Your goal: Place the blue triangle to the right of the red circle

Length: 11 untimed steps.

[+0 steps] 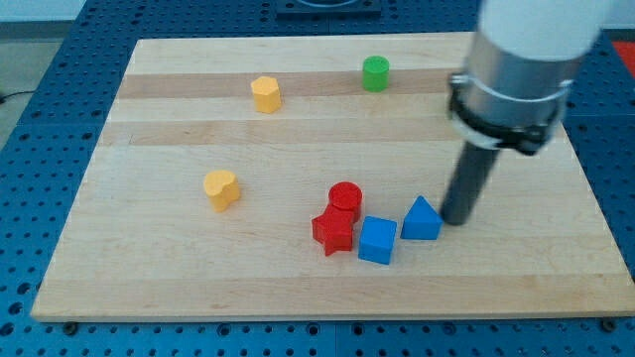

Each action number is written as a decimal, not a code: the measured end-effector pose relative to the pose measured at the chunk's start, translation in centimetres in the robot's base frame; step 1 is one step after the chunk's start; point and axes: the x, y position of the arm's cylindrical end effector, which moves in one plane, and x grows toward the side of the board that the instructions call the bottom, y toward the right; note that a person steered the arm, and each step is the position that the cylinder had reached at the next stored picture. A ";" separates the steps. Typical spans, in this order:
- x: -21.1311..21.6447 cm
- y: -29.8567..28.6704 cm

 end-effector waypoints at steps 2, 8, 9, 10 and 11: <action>0.4 2.7; 1.2 4.1; 5.1 3.1; 4.3 -0.4; 1.2 -3.2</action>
